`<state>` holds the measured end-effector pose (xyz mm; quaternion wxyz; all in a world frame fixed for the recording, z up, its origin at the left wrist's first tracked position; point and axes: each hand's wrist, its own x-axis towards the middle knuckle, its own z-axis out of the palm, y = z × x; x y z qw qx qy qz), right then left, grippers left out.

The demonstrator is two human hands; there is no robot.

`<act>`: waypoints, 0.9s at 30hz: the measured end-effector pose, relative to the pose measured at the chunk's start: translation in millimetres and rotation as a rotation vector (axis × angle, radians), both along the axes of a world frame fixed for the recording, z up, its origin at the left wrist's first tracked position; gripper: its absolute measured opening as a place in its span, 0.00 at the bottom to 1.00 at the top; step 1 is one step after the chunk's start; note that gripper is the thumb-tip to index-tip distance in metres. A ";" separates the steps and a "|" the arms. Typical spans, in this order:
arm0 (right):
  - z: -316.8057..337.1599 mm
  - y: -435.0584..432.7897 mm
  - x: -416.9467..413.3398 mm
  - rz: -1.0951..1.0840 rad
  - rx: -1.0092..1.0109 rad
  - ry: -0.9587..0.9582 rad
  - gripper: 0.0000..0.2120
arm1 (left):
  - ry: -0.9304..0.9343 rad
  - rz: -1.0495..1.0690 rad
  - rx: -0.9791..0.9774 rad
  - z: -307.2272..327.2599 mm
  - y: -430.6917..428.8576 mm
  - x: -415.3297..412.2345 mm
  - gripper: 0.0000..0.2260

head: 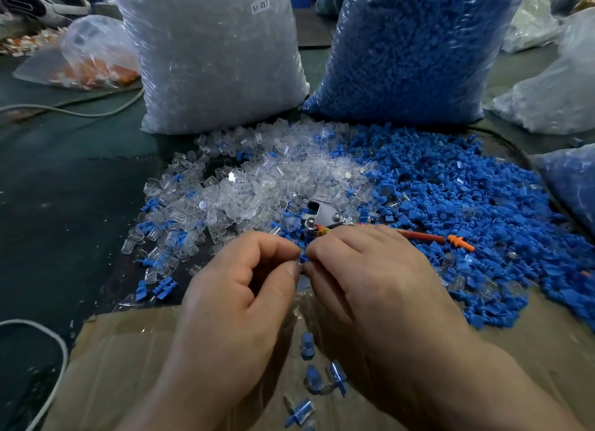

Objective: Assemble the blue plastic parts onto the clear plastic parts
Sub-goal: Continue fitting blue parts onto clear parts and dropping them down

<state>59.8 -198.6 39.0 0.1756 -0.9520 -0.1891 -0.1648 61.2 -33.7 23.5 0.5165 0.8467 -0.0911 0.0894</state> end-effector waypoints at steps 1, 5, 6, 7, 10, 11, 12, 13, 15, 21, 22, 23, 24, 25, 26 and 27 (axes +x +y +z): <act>0.3 -0.5 -0.2 -0.001 0.009 -0.005 0.11 | -0.015 -0.015 0.000 1.4 0.5 -0.4 0.03; 2.0 -2.2 -1.7 0.053 0.032 -0.065 0.13 | 0.051 0.001 -0.097 5.3 6.4 4.3 0.14; 2.4 -2.0 -1.7 0.087 0.035 -0.083 0.13 | 0.099 -0.032 -0.102 5.3 8.5 5.6 0.18; 2.8 -1.1 -2.2 0.122 0.038 -0.099 0.13 | 0.145 -0.069 -0.097 5.3 9.7 6.2 0.20; 5.4 3.5 -4.5 0.154 0.086 -0.071 0.13 | 0.173 -0.153 -0.126 5.4 10.7 6.4 0.20; 6.3 4.5 -5.4 0.137 0.135 -0.029 0.13 | 0.147 -0.168 -0.131 6.2 10.3 5.8 0.19; 7.6 6.2 -7.2 0.101 0.213 0.042 0.13 | 0.104 -0.179 -0.113 7.2 10.2 5.1 0.18; 8.4 8.1 -8.8 0.059 0.332 0.159 0.13 | 0.040 -0.188 -0.065 7.7 10.6 4.4 0.15; 12.4 10.8 -10.1 -0.002 0.698 0.513 0.12 | -0.087 -0.204 0.047 10.0 10.1 3.3 0.10; 15.8 -3.0 -7.3 0.008 0.804 0.837 0.15 | -0.040 -0.291 0.035 12.6 13.0 4.8 0.09; 16.1 -4.4 -7.7 0.015 0.758 0.765 0.17 | -0.012 -0.308 0.029 12.7 14.1 5.1 0.09; 15.7 -5.6 -8.1 0.033 0.744 0.726 0.18 | 0.012 -0.326 0.036 12.9 14.7 5.1 0.10; 15.2 -6.7 -8.5 0.057 0.753 0.727 0.15 | 0.046 -0.341 0.036 12.4 15.7 6.1 0.11; 15.1 -7.5 -8.4 0.076 0.776 0.765 0.11 | 0.094 -0.346 0.016 11.3 17.5 7.6 0.12; 14.9 -8.4 -8.0 0.077 0.766 0.803 0.07 | 0.135 -0.333 -0.010 9.9 19.8 9.8 0.13; 14.3 -9.7 -6.9 0.062 0.718 0.815 0.05 | 0.167 -0.303 -0.029 8.6 21.3 11.6 0.14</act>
